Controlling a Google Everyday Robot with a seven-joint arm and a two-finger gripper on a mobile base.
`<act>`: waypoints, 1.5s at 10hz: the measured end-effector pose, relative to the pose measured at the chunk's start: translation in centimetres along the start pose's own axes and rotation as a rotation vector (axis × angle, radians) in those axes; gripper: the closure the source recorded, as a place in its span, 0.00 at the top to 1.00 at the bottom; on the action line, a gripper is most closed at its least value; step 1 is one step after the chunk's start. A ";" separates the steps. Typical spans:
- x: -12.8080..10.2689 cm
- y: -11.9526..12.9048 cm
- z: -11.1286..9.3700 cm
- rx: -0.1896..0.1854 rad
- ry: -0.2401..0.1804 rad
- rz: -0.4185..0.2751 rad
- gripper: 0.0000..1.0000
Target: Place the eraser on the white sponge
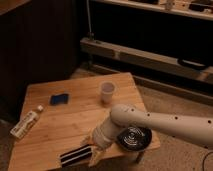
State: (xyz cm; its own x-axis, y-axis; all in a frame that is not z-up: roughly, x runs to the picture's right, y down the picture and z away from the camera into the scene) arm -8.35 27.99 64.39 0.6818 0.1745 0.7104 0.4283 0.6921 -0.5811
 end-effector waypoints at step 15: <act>3.6 -3.5 5.7 0.019 0.036 0.010 0.65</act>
State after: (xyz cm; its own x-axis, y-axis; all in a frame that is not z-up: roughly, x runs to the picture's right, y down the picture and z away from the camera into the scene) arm -10.76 30.17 71.24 0.7073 0.1560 0.6895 0.4103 0.7038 -0.5800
